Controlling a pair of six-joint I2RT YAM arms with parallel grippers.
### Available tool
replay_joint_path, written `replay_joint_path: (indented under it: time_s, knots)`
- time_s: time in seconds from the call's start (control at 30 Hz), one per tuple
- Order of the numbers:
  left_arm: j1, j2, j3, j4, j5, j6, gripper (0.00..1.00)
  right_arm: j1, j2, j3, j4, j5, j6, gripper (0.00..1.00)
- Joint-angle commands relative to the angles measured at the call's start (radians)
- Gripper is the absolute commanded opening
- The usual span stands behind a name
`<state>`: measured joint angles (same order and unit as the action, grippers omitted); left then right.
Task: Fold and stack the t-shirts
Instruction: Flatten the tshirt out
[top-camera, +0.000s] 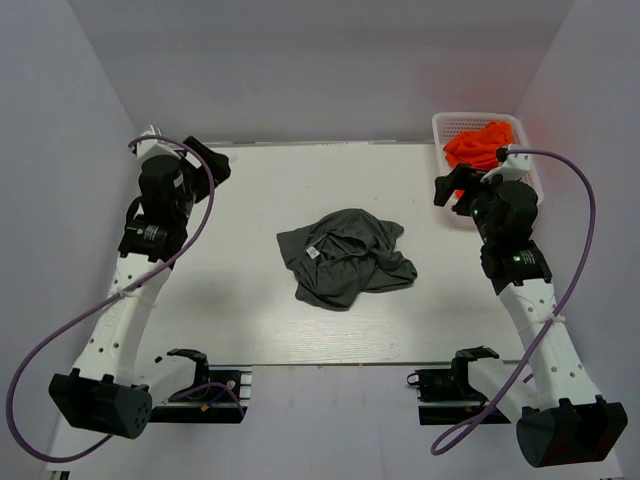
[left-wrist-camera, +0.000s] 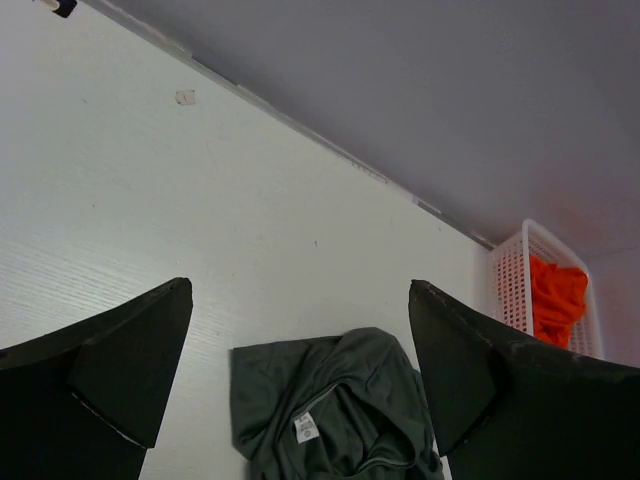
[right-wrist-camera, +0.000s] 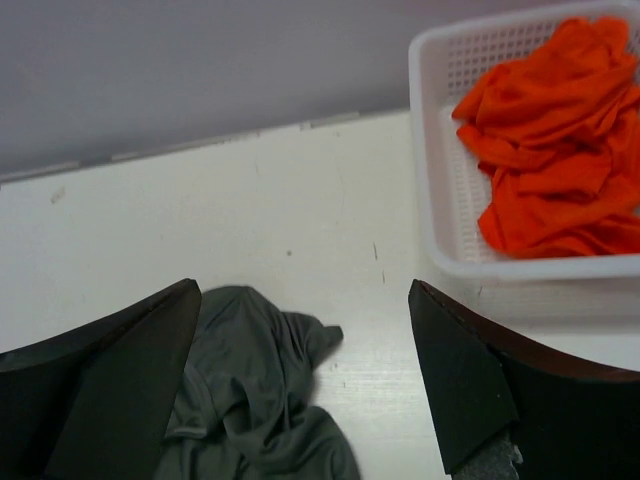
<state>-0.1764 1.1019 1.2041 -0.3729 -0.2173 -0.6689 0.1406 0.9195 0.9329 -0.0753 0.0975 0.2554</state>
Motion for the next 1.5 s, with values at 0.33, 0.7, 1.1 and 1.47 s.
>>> replay_joint_path:
  time_s: [0.33,0.7,1.1,1.47]
  knots:
    - [0.002,-0.054,-0.099,-0.077,0.177,0.042,0.99,0.001,0.091,-0.008,-0.181,-0.368,-0.073,0.90]
    - [-0.025,0.314,-0.218,-0.066,0.617,0.100,0.87,0.045,0.439,0.073,-0.236,-0.548,-0.048,0.90]
    - [-0.152,0.608,-0.080,-0.106,0.458,0.111,0.78,0.266,0.798,0.288,-0.328,-0.337,-0.036,0.90]
    - [-0.161,0.754,0.031,-0.173,0.349,0.089,0.71,0.332,0.809,0.277,-0.293,-0.024,0.010,0.00]
